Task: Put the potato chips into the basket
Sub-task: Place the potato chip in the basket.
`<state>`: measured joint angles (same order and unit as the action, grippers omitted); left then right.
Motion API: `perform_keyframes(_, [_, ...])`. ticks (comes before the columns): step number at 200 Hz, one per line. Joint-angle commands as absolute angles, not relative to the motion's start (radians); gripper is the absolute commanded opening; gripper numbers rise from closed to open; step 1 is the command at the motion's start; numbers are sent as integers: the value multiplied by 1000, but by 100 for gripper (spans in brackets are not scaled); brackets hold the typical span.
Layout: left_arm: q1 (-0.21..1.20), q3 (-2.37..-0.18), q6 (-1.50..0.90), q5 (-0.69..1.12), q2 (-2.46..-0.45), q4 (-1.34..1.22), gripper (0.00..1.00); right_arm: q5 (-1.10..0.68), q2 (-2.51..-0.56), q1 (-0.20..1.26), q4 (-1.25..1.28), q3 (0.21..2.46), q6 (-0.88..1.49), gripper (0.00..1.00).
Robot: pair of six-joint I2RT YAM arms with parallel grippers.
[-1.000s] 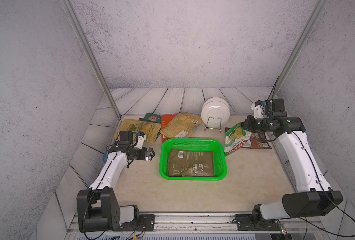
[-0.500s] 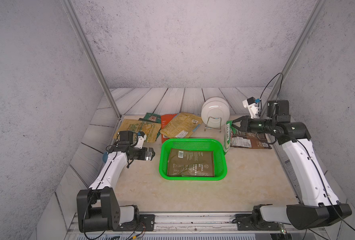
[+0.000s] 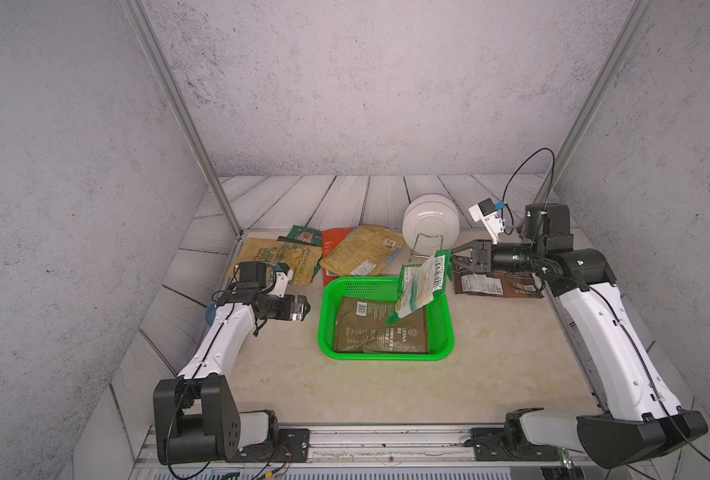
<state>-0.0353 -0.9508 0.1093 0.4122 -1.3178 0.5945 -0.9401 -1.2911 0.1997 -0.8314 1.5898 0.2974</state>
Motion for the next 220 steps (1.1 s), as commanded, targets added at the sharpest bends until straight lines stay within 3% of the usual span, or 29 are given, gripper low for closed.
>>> perform_keyframes(1, [-28,-968,122,422,-1334,603,100,-988,-1252,201,-798,1559,270,0])
perform_keyframes(50, [-29,-968,123,426,-1333,606,100,-977,-1248,201,-829,1487,239,0])
perform_keyframes(112, [-28,-972,122,433,-1330,607,100,-811,-1248,202,-962,1424,173,0])
perform_keyframes(220, [-27,-972,122,432,-1330,610,100,-822,-1290,256,-868,1376,239,0])
